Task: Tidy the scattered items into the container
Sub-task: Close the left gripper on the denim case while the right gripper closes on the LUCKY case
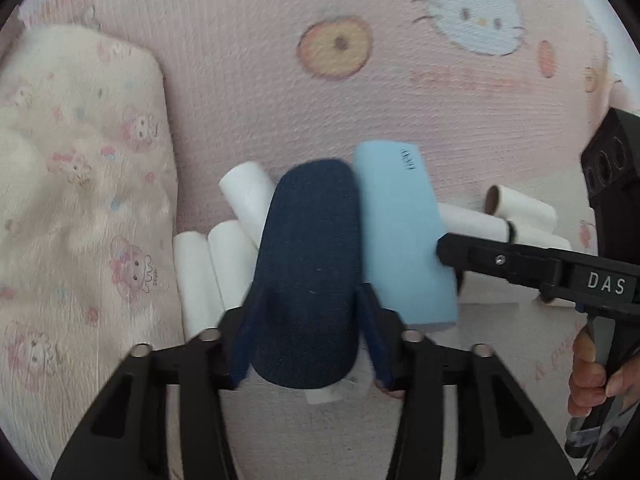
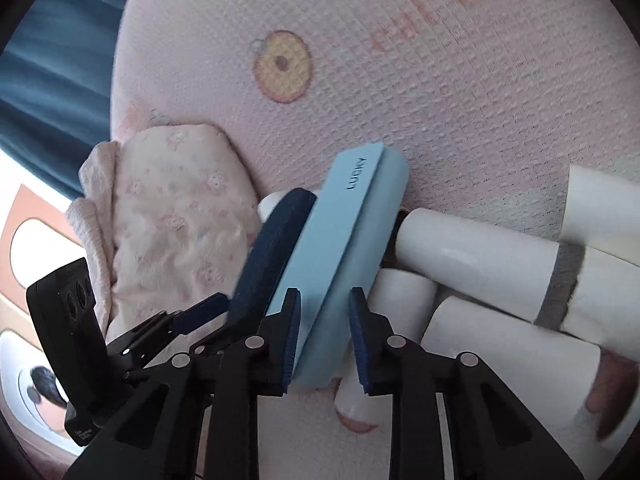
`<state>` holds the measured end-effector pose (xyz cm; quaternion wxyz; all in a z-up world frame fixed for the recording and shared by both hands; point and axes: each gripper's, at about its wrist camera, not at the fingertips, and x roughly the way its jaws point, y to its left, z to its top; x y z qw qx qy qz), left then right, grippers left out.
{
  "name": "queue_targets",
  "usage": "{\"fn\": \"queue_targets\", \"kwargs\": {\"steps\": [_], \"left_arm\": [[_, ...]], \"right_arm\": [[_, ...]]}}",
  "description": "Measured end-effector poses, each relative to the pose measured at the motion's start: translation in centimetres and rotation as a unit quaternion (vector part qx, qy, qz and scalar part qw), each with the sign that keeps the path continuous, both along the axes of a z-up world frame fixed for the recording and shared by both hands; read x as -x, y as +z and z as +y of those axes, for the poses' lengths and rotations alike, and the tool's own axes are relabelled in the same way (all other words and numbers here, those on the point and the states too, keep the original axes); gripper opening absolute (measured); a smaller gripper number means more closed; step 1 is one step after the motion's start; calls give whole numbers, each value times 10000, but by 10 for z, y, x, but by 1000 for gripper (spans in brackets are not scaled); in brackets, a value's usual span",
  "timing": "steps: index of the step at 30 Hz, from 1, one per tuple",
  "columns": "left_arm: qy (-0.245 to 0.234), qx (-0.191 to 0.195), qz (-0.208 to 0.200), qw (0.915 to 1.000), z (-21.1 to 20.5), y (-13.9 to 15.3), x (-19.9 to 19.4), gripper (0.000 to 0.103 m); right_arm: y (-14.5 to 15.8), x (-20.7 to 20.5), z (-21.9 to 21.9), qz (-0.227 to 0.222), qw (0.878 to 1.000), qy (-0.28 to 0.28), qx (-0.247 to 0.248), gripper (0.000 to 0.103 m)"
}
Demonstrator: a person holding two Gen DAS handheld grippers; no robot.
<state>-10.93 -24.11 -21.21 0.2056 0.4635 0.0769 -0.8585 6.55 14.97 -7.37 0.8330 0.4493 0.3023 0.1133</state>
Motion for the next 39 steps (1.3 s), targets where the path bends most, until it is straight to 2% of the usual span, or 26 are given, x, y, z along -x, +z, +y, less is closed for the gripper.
{"fn": "queue_targets", "kwargs": {"steps": [1,4,6,7,8,10,11,12,14,15,16,17,19,20,21,24,26,29,31,32,34,35,36,37,38,39], "left_arm": [[-106,-4,6,9999,9,0,-1,28],[-295,184,-19,9994,30,-2,-2,28],[-217,397,-37,9990,40,-3,-2,28],[-148,373,-46,9992,40,-2,3,28],[-52,235,-22,9997,36,0,5,28],[144,-84,71,9998,24,8,1,29],[215,-173,89,9996,18,9,1,32],[278,-194,64,9994,14,10,1,37],[348,-91,-22,9993,7,13,1,62],[344,0,-77,9994,5,14,2,64],[310,91,-170,9993,3,13,4,64],[255,155,-272,9992,1,12,7,64],[89,188,-472,9987,-1,8,14,65],[55,162,-508,9986,-2,7,17,65],[39,117,-534,9985,-3,6,18,65],[87,-15,-597,9982,-7,3,24,65],[125,-42,-672,9976,-10,-1,27,65],[147,-292,-694,9971,-15,-8,29,66],[236,-413,-613,9970,-19,-9,26,66],[290,-461,-572,9969,-20,-8,24,65],[357,-529,-527,9966,-20,-8,21,65],[329,-513,-521,9968,-18,-8,20,65],[267,-462,-535,9971,-14,-8,18,65],[203,-398,-554,9975,-8,-8,17,65],[171,-371,-554,9976,-4,-8,15,65],[153,-382,-534,9977,1,-8,14,65]], "right_arm": [[2,4,2,41,9999,8,111,22],[5,12,10,214,9972,363,622,21],[0,14,10,284,9961,587,602,21],[-3,15,8,265,9913,1174,527,22],[-4,16,7,277,9875,1471,483,22],[-1,19,4,259,9881,1429,511,22],[1,20,2,234,9886,1387,532,22],[4,19,0,180,9843,1678,522,24],[9,14,-1,183,9834,1767,380,38],[10,11,-3,189,9832,1785,339,53],[10,9,-2,189,9793,1984,341,59],[9,6,-1,194,9736,2244,367,59],[3,-2,3,247,9720,2300,405,59],[0,-4,4,217,9414,3342,405,59],[-4,-7,7,240,9302,3645,372,59],[-12,-13,17,336,9269,3725,327,59],[-13,-16,22,285,8966,4401,388,59],[-14,-19,29,199,8919,4509,292,58],[-14,-20,31,136,8715,4891,345,54],[-14,-21,30,101,8530,5207,348,53],[-15,-20,27,74,8508,5246,297,49],[-15,-19,25,59,8183,5738,320,48],[-15,-19,21,69,8143,5795,319,46],[-14,-19,18,50,7691,6378,409,45],[-12,-17,14,27,7611,6466,506,45],[-10,-16,11,6,7610,6462,583,45]]}}
